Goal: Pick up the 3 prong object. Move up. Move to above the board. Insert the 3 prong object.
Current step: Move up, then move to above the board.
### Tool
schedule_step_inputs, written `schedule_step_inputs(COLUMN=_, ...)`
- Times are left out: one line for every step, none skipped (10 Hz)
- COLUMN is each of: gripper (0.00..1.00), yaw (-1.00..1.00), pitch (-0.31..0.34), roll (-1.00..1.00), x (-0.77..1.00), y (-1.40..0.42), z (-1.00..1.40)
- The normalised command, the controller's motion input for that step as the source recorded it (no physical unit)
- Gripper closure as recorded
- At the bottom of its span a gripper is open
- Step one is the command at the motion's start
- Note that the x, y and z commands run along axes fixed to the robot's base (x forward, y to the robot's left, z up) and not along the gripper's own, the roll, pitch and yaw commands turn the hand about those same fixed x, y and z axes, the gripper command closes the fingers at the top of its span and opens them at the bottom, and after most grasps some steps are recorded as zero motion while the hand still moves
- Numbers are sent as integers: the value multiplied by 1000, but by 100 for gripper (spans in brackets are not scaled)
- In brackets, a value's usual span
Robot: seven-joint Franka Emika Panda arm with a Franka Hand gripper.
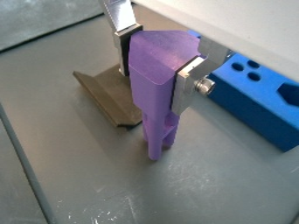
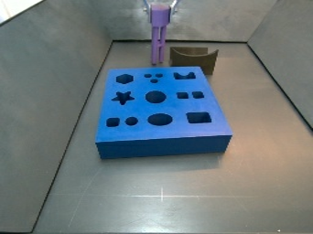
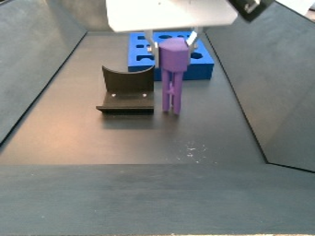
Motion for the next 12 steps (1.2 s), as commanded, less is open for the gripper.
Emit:
schedule_step_inputs(gripper=100, yaw=48, pitch=18, roll=-4, x=-52, y=-31, z=702)
schedule_step_inputs(gripper=100, yaw=38, pitch=22, roll=15, x=-33, y=-16, z=501)
schedule_step_inputs(gripper=100, yaw=32, pitch=28, roll=24, x=-25, y=-9, z=387)
schedule_step_inputs(gripper=100, yaw=163, pitch=349, roll=-326, x=90, y=153, z=1000)
schedule_step_inputs(gripper=100, yaw=151, pitch=357, roll=-316, x=116, y=171, z=1000)
schedule_step_inputs(gripper=100, yaw=96, pitch=311, roll=-285, x=118, y=114, z=802)
schedule_step_inputs(gripper=100, yaw=67, pitch=263, roll=-260, x=98, y=86, z=676)
schedule_step_inputs(gripper=100, yaw=27, pitch=169, roll=-207, x=47, y=56, z=420)
schedule_step_inputs(gripper=100, yaw=5, pitch=115, roll=-172, x=24, y=40, z=237)
schedule_step_inputs(gripper=100, yaw=-817, pitch=-196, roll=156, x=-109, y=-1000, z=288)
schedule_step_inputs(gripper=100, yaw=-792, pitch=-198, roll=166, x=-110, y=-1000, z=287)
schedule_step_inputs(gripper=100, yaw=-508, pitch=-182, roll=183, x=-128, y=-1000, z=293)
